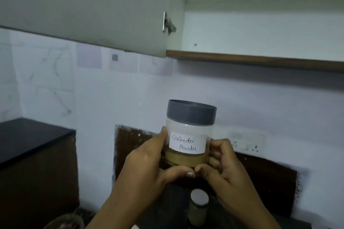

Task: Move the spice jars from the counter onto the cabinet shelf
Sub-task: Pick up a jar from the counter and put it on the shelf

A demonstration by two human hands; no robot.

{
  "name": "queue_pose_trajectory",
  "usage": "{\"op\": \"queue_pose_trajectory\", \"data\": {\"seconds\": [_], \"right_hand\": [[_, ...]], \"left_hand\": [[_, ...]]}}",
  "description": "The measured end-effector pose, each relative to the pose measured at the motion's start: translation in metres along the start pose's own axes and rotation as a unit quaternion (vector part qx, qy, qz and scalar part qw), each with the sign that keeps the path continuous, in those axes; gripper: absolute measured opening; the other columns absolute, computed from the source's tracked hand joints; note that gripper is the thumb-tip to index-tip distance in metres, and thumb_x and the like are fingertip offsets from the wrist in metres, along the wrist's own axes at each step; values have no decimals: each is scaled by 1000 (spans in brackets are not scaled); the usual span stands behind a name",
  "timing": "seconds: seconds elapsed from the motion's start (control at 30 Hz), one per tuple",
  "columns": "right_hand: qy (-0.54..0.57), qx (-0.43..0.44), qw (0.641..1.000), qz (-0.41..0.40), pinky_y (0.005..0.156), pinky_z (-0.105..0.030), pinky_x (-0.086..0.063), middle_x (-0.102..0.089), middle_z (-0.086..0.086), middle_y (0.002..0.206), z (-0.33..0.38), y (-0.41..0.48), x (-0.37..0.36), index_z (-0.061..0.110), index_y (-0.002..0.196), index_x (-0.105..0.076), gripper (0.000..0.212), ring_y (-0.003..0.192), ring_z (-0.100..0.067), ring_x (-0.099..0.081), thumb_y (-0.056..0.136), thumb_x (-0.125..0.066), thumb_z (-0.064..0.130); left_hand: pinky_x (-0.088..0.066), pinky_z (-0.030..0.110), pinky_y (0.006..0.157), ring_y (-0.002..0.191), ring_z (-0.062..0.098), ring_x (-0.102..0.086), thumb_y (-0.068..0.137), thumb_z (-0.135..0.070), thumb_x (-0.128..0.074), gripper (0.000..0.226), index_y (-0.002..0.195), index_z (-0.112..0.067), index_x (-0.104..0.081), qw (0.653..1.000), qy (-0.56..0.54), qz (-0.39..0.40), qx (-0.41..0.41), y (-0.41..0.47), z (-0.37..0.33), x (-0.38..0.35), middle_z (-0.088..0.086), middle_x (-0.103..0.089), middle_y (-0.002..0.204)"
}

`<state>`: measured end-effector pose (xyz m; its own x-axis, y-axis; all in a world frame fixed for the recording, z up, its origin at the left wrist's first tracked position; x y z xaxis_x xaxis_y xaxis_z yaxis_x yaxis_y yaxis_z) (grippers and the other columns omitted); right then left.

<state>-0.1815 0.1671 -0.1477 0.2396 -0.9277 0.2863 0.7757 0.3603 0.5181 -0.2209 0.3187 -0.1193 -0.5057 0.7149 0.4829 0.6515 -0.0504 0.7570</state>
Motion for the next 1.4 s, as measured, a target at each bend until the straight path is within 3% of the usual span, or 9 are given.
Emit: {"op": "queue_pose_trajectory", "data": {"seconds": [0.13, 0.23, 0.37, 0.53, 0.63, 0.73, 0.87, 1.03, 1.4], "right_hand": [[-119, 53, 985, -113, 69, -10, -51, -55, 18, 116, 33, 43, 23, 46, 107, -44, 35, 96, -3, -62, 79, -63, 37], [-169, 113, 963, -176, 67, -2, -45, -46, 26, 115, 57, 82, 42, 48, 106, -41, 34, 93, 4, -56, 79, -59, 40], [-200, 163, 943, -208, 64, 0, -43, -49, 17, 114, 74, 135, 66, 33, 121, -47, 41, 88, 5, -57, 83, -63, 30], [-208, 225, 927, -218, 62, 1, -42, -51, 24, 104, 89, 208, 88, 36, 114, -48, 35, 84, 14, -57, 84, -65, 25], [-269, 219, 905, -246, 64, -4, -44, -54, 8, 116, 83, 252, 100, 22, 126, -50, 42, 85, -1, -60, 87, -61, 31], [-327, 202, 888, -250, 80, -26, -50, -55, 1, 125, 75, 295, 107, 19, 129, -47, 46, 100, -17, -60, 87, -60, 33], [-396, 160, 874, -230, 83, -25, -41, -59, -1, 126, 53, 339, 110, 19, 129, -47, 46, 112, -18, -56, 89, -54, 41], [-541, 135, 799, -225, 66, -27, -36, -65, 4, 110, 38, 366, 105, 26, 117, -49, 39, 97, -20, -61, 90, -43, 53], [-557, 111, 801, -189, 66, -30, -36, -66, 0, 102, 34, 373, 107, 23, 110, -44, 32, 91, -25, -60, 90, -37, 48]], "left_hand": [[-30, -12, 72, 87, -30, -42, 68, -73, -50, 73, 130, -35, -42, 999, 6, -14, -51, 57, -5, 3, -35, -47, 105], [-32, -9, 66, 86, -14, -46, 64, -69, -48, 78, 131, -32, -42, 996, 15, -44, -75, 106, -9, 4, -18, -57, 116], [-31, -2, 75, 99, -1, -45, 65, -61, -55, 75, 131, -27, -44, 992, 2, -85, -96, 165, -12, 8, -5, -53, 123], [-48, 15, 79, 100, 9, -56, 59, -55, -65, 67, 114, -22, -47, 989, -101, -98, -53, 242, 10, 7, -6, -56, 115], [-52, 20, 75, 93, 8, -59, 66, -38, -76, 53, 105, -21, -45, 985, -135, -101, -30, 282, 30, 0, -5, -61, 110], [-54, 34, 83, 97, 14, -61, 74, -20, -75, 44, 109, -16, -48, 980, -168, -108, 8, 318, 53, -11, 1, -63, 113], [-48, 23, 76, 94, 13, -57, 81, -17, -68, 39, 115, -13, -49, 991, -83, -105, 10, 352, 76, -23, 2, -62, 113], [-51, 37, 78, 90, 21, -57, 87, -24, -58, 29, 110, -9, -48, 994, 40, -92, 37, 364, 106, -44, 7, -60, 105], [-50, 31, 71, 84, 25, -60, 87, -28, -61, 23, 93, -5, -59, 984, 143, -75, 74, 377, 107, -46, 13, -61, 99]]}}
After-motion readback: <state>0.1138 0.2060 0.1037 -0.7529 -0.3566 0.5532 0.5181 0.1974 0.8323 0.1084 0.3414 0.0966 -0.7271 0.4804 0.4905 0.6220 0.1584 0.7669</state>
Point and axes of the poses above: each hand's wrist, its own y-axis towards the middle knuckle, its own x-axis out of the back of the hand, z = x × y, the point moved 8 cm from there along y, towards the middle knuckle
